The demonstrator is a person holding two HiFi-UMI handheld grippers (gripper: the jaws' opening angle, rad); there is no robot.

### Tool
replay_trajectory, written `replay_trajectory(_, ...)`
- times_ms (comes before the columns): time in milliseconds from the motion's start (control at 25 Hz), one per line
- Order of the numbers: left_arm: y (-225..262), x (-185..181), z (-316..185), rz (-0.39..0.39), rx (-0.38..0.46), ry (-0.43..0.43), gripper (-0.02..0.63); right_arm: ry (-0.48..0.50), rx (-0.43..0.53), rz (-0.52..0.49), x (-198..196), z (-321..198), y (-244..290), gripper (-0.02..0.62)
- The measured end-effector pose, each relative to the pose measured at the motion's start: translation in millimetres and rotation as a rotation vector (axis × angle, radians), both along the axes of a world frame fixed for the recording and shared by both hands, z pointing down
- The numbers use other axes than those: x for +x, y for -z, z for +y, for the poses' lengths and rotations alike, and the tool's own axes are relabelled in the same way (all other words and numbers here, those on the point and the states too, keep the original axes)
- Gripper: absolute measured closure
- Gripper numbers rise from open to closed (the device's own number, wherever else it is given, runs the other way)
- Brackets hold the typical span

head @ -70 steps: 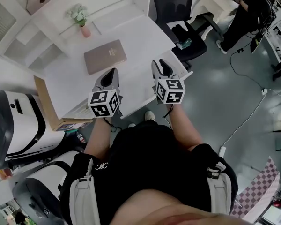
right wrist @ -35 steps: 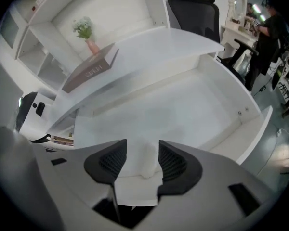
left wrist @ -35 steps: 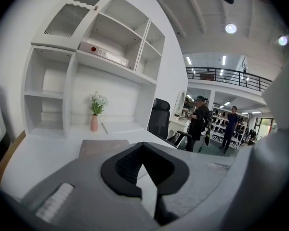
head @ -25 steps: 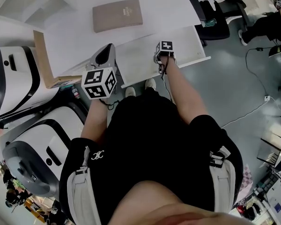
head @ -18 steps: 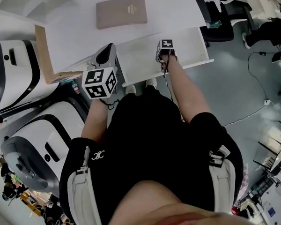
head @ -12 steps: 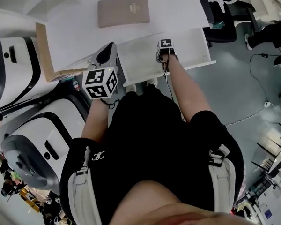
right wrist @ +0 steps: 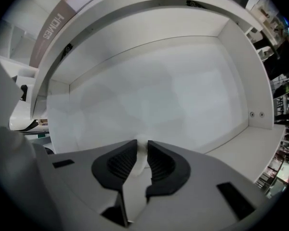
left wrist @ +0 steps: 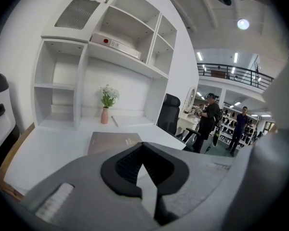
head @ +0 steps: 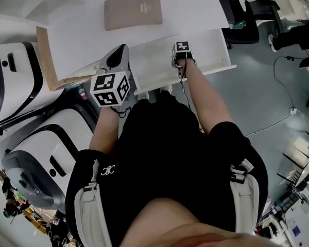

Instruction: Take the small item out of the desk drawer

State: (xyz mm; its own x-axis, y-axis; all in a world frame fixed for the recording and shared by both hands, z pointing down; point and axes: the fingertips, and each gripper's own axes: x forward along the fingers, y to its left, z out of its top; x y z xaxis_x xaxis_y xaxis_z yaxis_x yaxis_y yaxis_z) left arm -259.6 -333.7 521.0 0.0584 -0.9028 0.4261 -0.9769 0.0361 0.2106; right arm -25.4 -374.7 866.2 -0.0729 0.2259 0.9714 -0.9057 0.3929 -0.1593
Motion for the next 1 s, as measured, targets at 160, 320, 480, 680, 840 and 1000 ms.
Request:
replay_trajectory(160, -0.5, 7.9, -2.1, 0.004, 0.005, -0.025, 0.592, -0.024, 0.03, -0.027, 4.9, -2.0, 8.8, 0.541)
replay_trajectory(320, 2.8, 16.6, -2.6, 0.005, 0.014, -0.05, 0.592, -0.047, 0.082, -0.062, 9.3, -7.5, 21.4, 0.557)
replay_trajectory(480, 6.4, 24.9, -1.4, 0.004, 0.025, -0.075, 0.592, -0.07, 0.154, -0.116, 11.9, -13.6, 37.3, 0.574)
replay_trajectory(680, 9.3, 36.9, -0.6, 0.002, 0.038, -0.11, 0.592, -0.083, 0.265, -0.176, 16.4, -23.5, 61.9, 0.586)
replay_trajectory(840, 13.1, 46.1, 0.0, 0.002, 0.048, -0.134, 0.592, -0.091, 0.392, -0.246, 16.7, -34.6, 93.6, 0.591)
replay_trajectory(1000, 17.6, 56.4, -1.6, -0.001, 0.061, -0.162, 0.592, -0.103, 0.535, -0.31, 21.1, -45.5, 134.2, 0.592)
